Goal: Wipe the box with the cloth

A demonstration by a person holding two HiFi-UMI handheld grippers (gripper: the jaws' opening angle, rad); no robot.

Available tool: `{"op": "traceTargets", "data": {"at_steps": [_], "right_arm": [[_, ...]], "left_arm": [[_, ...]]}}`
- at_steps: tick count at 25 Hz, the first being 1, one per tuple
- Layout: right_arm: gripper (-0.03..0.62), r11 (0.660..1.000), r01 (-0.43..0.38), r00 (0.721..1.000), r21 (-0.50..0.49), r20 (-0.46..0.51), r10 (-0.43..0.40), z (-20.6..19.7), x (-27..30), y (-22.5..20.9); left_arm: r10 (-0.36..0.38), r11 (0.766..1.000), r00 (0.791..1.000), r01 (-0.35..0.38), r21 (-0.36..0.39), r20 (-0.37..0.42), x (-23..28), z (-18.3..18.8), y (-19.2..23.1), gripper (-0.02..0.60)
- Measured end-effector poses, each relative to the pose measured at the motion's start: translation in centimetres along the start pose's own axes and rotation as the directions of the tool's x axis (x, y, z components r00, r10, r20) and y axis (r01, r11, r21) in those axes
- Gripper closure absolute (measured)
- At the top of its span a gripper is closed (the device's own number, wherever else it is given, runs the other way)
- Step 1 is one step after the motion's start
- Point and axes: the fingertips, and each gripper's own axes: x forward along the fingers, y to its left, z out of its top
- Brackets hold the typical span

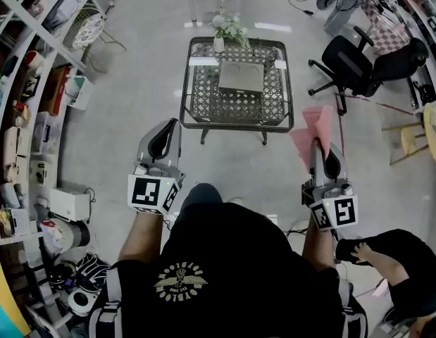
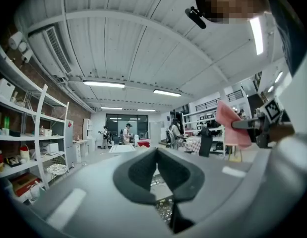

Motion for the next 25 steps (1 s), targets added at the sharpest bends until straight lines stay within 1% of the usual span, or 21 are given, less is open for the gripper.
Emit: {"op": "traceTargets", "data": {"at_steps": [5,11,16,21,25], "right_arm": [[0.577,1.000,-0.001,1.000,0.012,0.003,0.001,-0.5,0.7,-0.5],[0.577,1.000,0.020,1.000,0.015,0.004,-0.020,-1.0,2.6,-0.2],[0.577,0.999,0.045,0.999,0.028,-0.001,-0.045,-1.2,3.8,-0.5],[0.577,0.997,0.062,0.998,0.048,-0.009,-0.062,-1.5,5.3,-0.5],[0.577,0.995,0.080,0.997,0.057,-0.015,-0.080,-2.0,6.7,-0.9]], "left_arm": [[0.014,1.000,1.000,-0.014,-0.001,-0.025,0.0,-0.7,0.6,0.581],[-0.006,1.000,1.000,0.006,0.008,-0.022,1.4,-1.0,1.9,0.581],[-0.042,0.999,0.999,0.043,0.011,-0.011,3.5,-0.6,2.4,0.581],[-0.079,0.997,0.996,0.079,0.008,-0.039,5.1,-1.5,2.9,0.581],[-0.102,0.995,0.994,0.102,0.010,-0.036,7.1,-1.5,3.7,0.581]]}}
